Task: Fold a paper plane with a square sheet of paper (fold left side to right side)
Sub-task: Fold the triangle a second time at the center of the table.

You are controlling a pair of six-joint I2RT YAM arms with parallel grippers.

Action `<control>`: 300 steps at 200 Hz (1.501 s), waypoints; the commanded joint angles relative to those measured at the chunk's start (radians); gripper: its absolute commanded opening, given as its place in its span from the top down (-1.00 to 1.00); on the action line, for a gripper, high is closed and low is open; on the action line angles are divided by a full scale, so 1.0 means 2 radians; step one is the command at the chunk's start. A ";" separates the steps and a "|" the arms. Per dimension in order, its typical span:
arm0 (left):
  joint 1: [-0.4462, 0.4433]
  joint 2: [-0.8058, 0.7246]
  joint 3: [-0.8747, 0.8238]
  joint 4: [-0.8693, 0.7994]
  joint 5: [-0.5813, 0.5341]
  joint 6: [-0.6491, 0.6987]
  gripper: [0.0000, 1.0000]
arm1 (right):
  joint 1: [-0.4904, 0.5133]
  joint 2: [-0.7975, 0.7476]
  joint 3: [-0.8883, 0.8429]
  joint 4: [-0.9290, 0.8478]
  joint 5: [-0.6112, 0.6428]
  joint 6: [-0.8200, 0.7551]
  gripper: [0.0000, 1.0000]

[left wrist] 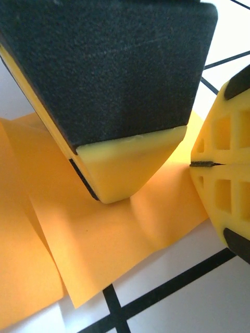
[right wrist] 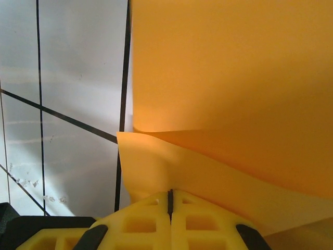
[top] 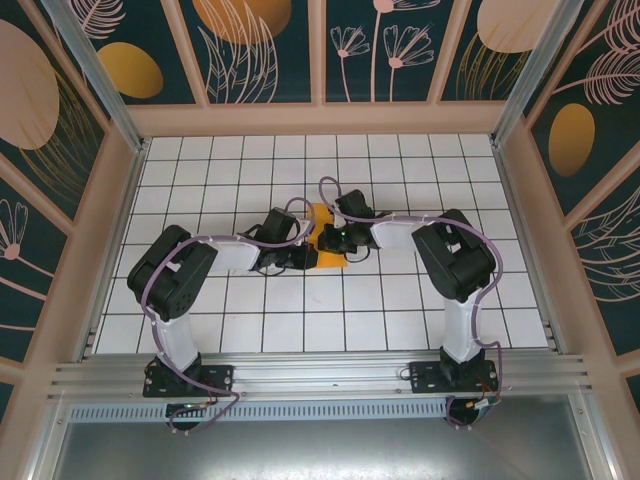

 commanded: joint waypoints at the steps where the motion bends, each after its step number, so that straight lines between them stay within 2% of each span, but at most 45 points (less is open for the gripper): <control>1: 0.002 0.027 -0.011 -0.025 -0.020 0.011 0.91 | -0.001 0.010 0.010 -0.033 0.026 -0.015 1.00; 176: 0.002 0.039 -0.019 -0.019 -0.023 0.006 0.96 | -0.028 -0.045 -0.055 0.012 0.027 -0.023 1.00; 182: 0.001 0.039 -0.019 -0.019 -0.023 0.006 0.96 | -0.043 -0.048 -0.057 0.013 0.028 -0.023 1.00; 274: 0.001 0.036 -0.021 -0.018 -0.021 0.008 0.97 | -0.075 -0.047 -0.058 0.011 0.032 -0.027 1.00; 300: 0.001 0.030 -0.023 -0.015 -0.021 0.008 0.97 | -0.073 -0.087 -0.068 0.019 0.041 -0.031 1.00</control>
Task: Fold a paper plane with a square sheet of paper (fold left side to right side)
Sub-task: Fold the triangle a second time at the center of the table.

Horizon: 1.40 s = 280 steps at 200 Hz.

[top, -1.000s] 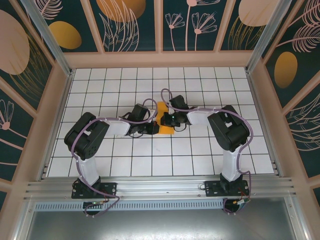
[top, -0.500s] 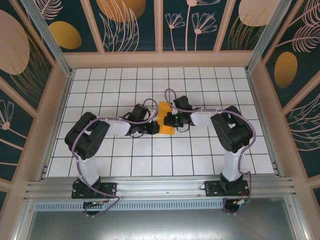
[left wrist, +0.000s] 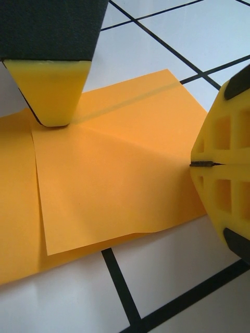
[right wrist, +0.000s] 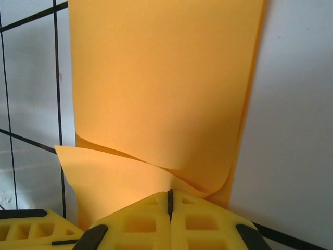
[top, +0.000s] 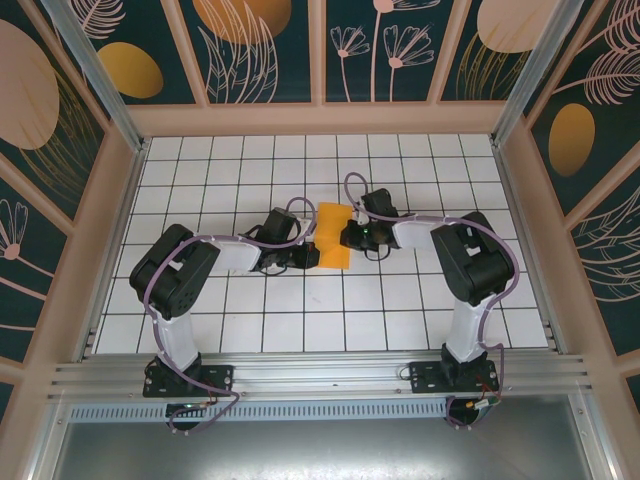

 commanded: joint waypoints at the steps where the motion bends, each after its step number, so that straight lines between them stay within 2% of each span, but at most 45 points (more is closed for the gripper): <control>1: 0.001 0.022 -0.021 -0.041 -0.024 0.009 0.97 | -0.005 -0.044 -0.007 0.000 0.028 -0.015 1.00; 21: 0.001 0.020 -0.021 -0.041 -0.024 0.009 0.97 | 0.008 -0.056 0.003 -0.002 0.017 -0.021 1.00; 55: 0.001 0.016 -0.022 -0.040 -0.024 0.009 0.97 | 0.034 -0.017 0.024 0.013 -0.006 -0.009 1.00; 131: 0.002 0.018 -0.019 -0.044 -0.027 0.008 0.98 | 0.021 0.017 0.029 -0.008 0.026 -0.016 1.00; 233: 0.001 0.017 -0.020 -0.042 -0.027 0.008 0.99 | -0.032 -0.004 0.009 -0.014 0.034 -0.034 1.00; 280: 0.001 0.007 -0.020 -0.030 -0.016 0.007 0.99 | -0.014 -0.060 0.009 -0.016 0.027 -0.039 1.00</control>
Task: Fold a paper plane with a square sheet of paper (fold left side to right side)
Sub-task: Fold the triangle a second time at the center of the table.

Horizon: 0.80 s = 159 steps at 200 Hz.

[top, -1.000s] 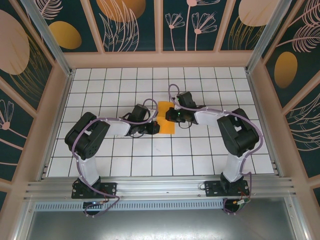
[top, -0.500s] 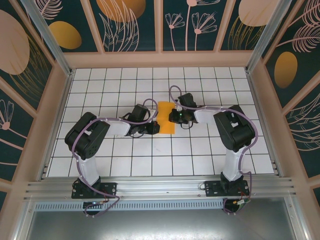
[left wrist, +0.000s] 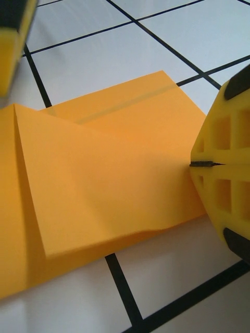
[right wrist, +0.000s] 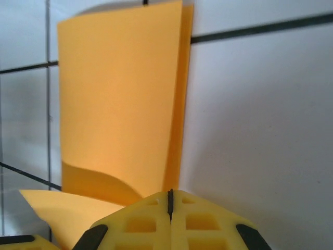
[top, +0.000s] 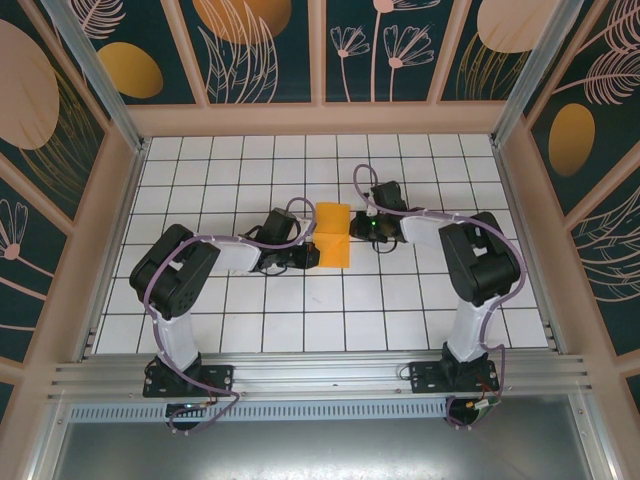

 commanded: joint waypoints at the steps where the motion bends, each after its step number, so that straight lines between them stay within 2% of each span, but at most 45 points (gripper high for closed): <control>1: 0.002 0.007 -0.017 -0.037 -0.016 0.007 0.99 | 0.014 -0.043 -0.003 -0.005 0.002 -0.015 1.00; 55: 0.001 0.001 -0.014 -0.037 -0.012 0.005 0.99 | 0.044 -0.006 0.005 0.030 -0.044 0.016 1.00; 159: 0.001 -0.017 0.037 -0.043 0.026 -0.005 0.92 | 0.037 0.047 0.019 -0.027 -0.014 0.012 1.00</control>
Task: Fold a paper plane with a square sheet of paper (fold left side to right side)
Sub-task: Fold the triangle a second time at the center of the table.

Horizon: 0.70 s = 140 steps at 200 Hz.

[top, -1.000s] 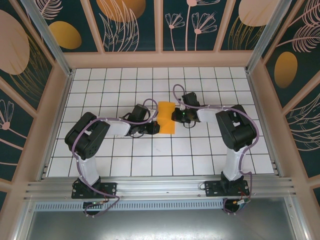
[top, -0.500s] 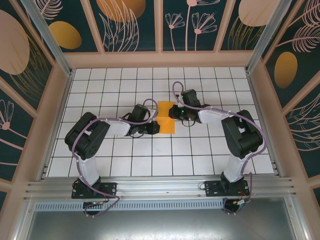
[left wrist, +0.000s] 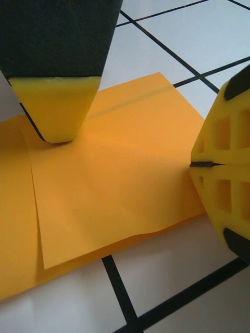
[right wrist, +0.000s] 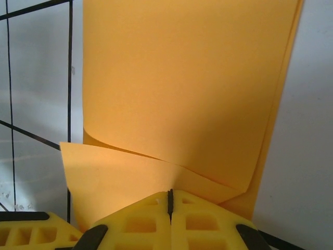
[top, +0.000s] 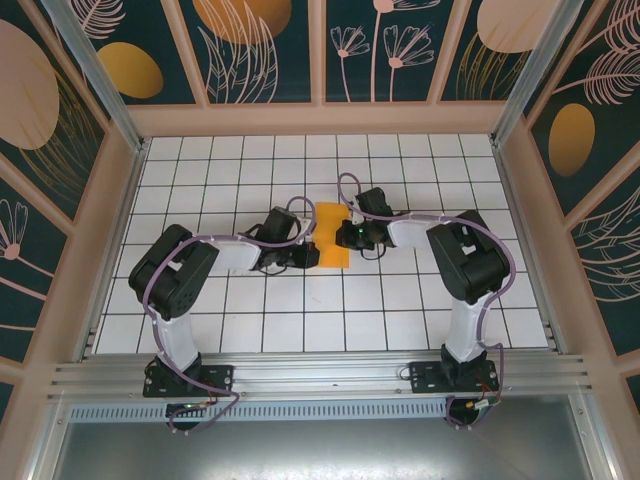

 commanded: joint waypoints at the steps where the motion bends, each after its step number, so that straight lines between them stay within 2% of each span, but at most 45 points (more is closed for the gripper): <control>1: 0.001 -0.013 0.026 -0.019 0.021 -0.005 0.92 | -0.005 0.014 0.012 -0.029 0.012 0.004 1.00; 90: 0.001 0.053 0.093 -0.022 0.067 0.010 0.93 | -0.005 0.025 0.019 -0.042 0.006 0.001 1.00; 140: 0.001 0.068 0.097 -0.044 0.055 0.026 0.94 | -0.005 0.031 0.026 -0.056 0.014 -0.002 1.00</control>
